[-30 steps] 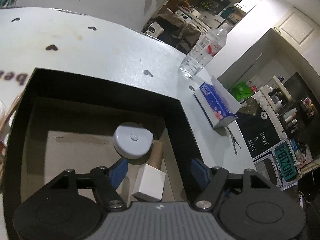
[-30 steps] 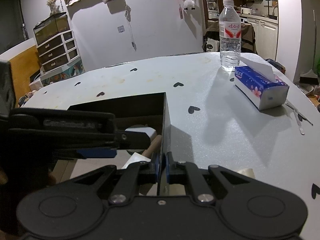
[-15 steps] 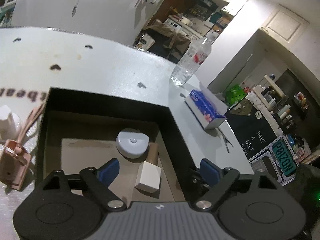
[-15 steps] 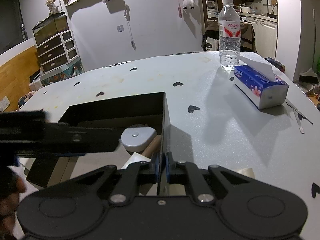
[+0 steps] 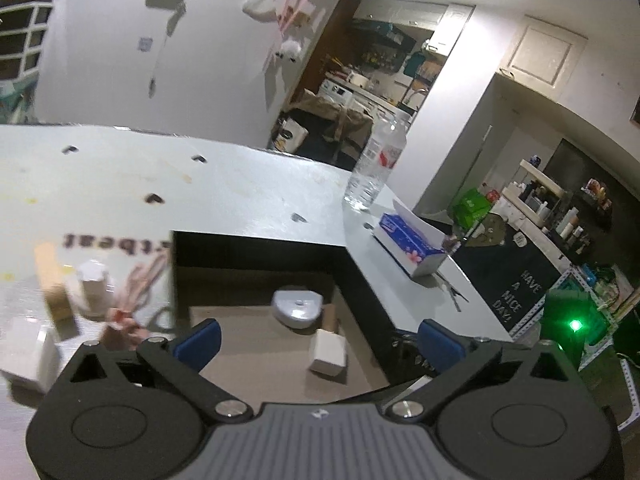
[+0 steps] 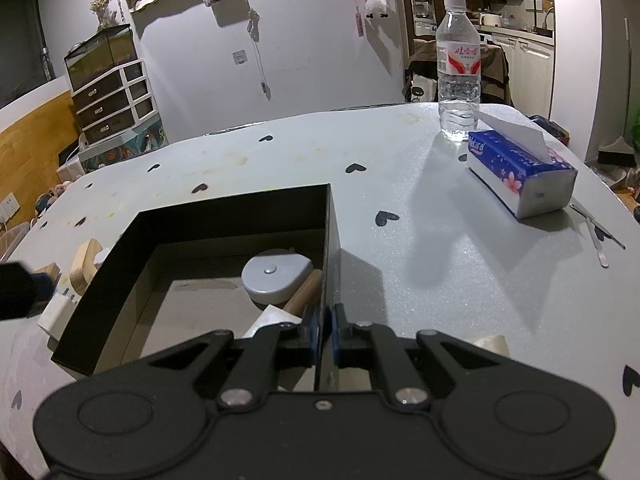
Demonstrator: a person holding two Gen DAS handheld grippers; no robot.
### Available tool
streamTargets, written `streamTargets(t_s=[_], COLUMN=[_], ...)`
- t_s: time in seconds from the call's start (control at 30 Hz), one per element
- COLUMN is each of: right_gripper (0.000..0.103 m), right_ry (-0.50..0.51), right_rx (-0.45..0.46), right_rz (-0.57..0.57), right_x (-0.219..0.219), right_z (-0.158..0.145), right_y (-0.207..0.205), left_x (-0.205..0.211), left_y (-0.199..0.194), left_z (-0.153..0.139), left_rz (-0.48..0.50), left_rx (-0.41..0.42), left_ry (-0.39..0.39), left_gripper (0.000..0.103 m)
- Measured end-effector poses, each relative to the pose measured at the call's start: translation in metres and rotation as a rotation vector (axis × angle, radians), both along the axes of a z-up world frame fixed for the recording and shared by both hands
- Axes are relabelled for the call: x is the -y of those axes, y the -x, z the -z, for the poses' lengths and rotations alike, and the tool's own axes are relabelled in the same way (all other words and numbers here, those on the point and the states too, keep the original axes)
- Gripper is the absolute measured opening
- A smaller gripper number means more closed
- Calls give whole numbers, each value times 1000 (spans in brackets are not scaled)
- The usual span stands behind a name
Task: Organize rigid objects
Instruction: 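Move the left gripper to the white charger cube and grasp it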
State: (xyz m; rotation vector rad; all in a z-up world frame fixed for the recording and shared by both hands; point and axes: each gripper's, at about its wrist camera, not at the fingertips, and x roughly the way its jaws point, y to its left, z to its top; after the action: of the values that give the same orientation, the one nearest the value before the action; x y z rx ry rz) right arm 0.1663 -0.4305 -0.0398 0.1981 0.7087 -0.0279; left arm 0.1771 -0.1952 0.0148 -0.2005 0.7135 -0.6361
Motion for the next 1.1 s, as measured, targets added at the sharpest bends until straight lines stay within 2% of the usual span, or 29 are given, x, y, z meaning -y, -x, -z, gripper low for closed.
streamTargets(t_s=[0.13,0.3,0.5,0.73,0.93,1.03,1.1], right_gripper=[7,7,7,7,8,8,8], right_ry=[0,8,16,9,13,14,15], right_rx=[1,7,9,16,18,17,18], right_rz=[1,0,-5,-3,-6,-6,-7], right_x=[-1,-2,-3,-2,-2,-2,-2], right_z=[0,0,-1,1,1,1,1], right_y=[0,2,2,3,3,3,3], left_x=[-22,-54,-93,-114,-117,-117,-114], left_y=[10,20,22,22,21,16,16], left_z=[1,13,39,69,86,92,93], left_rz=[-31,-121,-235,-335,-351,-291,-270], left_rx=[28,50,16,48,57,15,23], left_ry=[-37,-115,-185,-284,-315,-321,-346], left_gripper=[103,103,103,103,103,103,103])
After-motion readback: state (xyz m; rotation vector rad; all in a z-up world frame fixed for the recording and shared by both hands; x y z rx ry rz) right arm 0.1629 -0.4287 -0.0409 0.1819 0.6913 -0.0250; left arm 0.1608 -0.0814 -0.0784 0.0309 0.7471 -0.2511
